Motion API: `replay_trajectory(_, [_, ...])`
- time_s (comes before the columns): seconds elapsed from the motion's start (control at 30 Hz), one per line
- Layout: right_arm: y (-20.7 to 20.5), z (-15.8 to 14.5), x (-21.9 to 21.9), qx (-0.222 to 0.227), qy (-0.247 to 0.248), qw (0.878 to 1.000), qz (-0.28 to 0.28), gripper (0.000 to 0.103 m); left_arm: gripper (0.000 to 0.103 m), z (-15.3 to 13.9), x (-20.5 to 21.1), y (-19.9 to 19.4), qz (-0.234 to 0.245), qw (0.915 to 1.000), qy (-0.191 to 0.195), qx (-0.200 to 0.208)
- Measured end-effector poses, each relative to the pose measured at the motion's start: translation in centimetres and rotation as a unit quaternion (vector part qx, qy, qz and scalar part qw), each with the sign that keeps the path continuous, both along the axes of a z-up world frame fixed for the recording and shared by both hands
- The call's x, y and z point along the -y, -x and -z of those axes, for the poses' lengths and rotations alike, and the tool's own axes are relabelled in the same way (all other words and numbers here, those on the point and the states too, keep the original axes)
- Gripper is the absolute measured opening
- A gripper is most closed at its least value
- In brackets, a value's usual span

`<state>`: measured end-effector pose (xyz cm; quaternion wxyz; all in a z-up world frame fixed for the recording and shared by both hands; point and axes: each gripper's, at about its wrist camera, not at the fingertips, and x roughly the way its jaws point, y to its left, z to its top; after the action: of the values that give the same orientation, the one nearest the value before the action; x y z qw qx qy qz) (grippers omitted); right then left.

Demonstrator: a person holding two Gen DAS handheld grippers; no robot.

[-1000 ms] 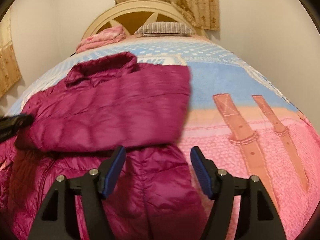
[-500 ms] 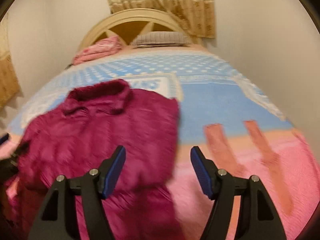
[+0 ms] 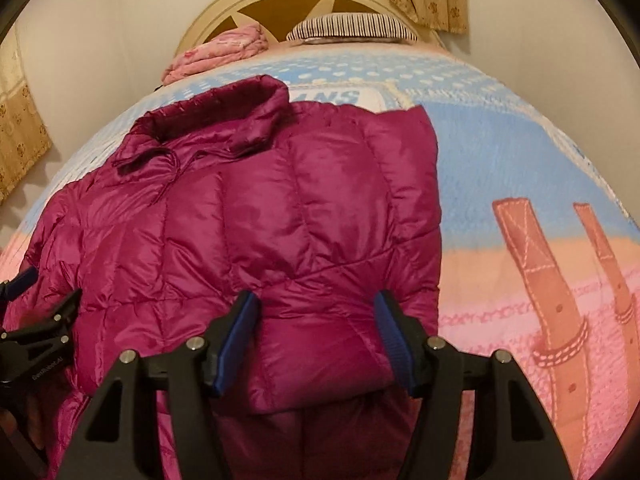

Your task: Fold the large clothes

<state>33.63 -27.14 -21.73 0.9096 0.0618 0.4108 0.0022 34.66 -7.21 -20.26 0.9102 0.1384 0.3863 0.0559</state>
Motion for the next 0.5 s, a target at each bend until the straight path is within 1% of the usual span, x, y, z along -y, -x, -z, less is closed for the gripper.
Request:
replay_trajectory(0.13, [0.0,0.2,-0.3,-0.001,0.011,1.000,0.001,0.064,0.098,0.3,0.0,-0.4,-0.007,0.9999,0.012,-0.004])
replay_trajectory(0.37, [-0.5,0.3,-1.2,-0.007,0.043,0.999,0.002,0.065,0.099,0.4,0.2,-0.3,-0.009,0.9999,0.002,-0.005])
replay_trajectory(0.5, [-0.6,0.4,-1.4,-0.010,0.057,0.998,0.003,0.065,0.099,-0.2,-0.3,-0.6,-0.001,0.9997,0.016,-0.016])
